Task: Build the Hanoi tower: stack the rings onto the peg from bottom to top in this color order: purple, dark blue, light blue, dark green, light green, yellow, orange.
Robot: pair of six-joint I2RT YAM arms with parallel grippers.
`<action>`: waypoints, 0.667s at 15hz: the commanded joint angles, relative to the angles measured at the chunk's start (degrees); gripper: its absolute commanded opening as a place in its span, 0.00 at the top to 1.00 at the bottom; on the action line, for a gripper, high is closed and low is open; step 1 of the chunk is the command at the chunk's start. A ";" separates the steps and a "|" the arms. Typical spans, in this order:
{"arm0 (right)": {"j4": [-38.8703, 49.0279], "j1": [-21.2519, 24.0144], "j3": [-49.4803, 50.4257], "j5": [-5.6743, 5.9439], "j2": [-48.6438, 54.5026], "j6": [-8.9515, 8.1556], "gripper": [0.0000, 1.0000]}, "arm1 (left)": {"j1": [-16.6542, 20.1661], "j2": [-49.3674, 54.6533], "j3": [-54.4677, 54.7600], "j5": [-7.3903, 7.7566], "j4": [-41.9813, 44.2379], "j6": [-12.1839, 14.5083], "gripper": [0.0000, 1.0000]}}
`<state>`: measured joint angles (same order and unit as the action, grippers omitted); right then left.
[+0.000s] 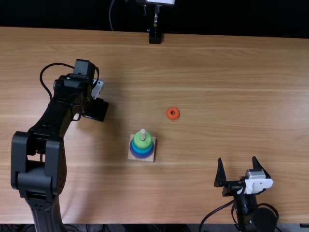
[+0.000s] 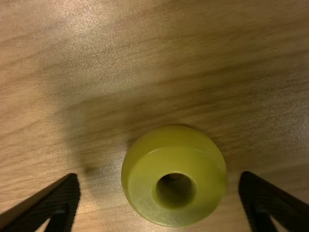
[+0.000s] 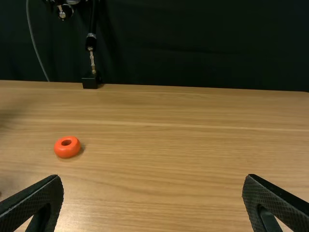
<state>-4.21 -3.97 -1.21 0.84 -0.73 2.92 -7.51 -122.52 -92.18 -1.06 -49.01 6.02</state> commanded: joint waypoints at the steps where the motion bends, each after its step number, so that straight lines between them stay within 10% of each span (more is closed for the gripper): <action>1: -0.92 0.80 0.69 -0.21 0.73 -0.18 0.00 | -0.49 -1.06 1.04 0.74 0.29 0.62 0.67; 4: -1.02 0.80 0.69 -0.21 0.73 -0.18 0.00 | -0.49 -1.06 1.04 0.74 0.39 0.62 1.00; 10: -1.02 0.80 0.69 -0.21 0.73 -0.18 0.00 | -1.11 -0.26 0.16 0.53 -1.93 -0.01 1.00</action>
<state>-4.21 -3.97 -1.21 0.84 -0.73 2.92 -7.99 -122.50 -92.18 -1.06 -50.54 5.96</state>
